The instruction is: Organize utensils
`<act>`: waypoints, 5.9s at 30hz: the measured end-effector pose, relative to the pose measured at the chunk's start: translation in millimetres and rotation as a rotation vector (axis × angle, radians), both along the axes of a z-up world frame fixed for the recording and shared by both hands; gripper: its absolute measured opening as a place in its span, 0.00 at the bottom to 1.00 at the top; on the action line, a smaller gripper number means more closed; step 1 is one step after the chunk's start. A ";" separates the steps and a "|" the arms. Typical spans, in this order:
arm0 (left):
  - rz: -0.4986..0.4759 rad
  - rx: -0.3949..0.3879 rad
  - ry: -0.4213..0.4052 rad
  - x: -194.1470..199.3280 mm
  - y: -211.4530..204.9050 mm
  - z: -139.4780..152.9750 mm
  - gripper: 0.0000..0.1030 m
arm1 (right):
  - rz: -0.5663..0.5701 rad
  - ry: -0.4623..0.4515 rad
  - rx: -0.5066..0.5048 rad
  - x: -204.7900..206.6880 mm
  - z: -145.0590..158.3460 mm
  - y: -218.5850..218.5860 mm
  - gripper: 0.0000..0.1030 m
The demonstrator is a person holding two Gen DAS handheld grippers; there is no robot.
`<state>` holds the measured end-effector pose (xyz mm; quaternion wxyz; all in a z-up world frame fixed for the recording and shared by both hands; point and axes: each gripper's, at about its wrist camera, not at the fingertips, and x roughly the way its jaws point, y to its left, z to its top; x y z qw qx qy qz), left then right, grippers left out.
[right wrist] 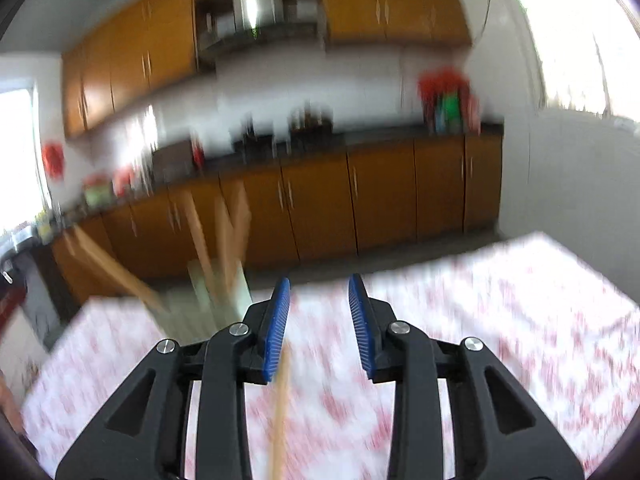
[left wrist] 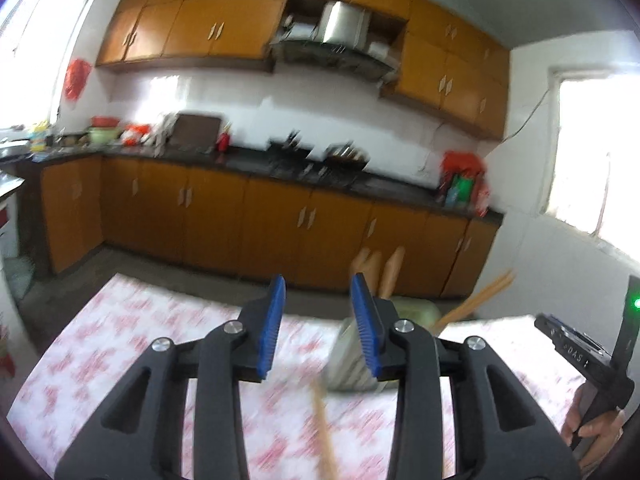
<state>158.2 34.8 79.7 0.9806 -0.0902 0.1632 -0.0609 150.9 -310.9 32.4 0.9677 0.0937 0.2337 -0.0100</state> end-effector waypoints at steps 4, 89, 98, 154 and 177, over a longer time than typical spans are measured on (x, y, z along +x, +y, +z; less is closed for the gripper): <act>-0.001 0.004 0.231 9.2 12.8 -64.8 0.34 | 0.117 0.269 0.041 17.5 -68.8 10.8 0.17; 0.006 0.070 0.558 54.5 15.5 -180.6 0.10 | -0.020 0.381 -0.063 38.2 -136.1 -8.5 0.08; 0.006 0.069 0.559 54.7 15.6 -180.3 0.10 | -0.020 0.381 -0.062 38.2 -136.1 -8.7 0.08; 0.003 0.134 0.563 49.0 8.3 -177.1 0.10 | -0.020 0.383 -0.097 32.8 -134.8 -3.2 0.09; -0.006 0.173 0.385 21.1 8.9 -111.4 0.08 | -0.068 0.174 -0.069 5.5 -66.7 -16.8 0.07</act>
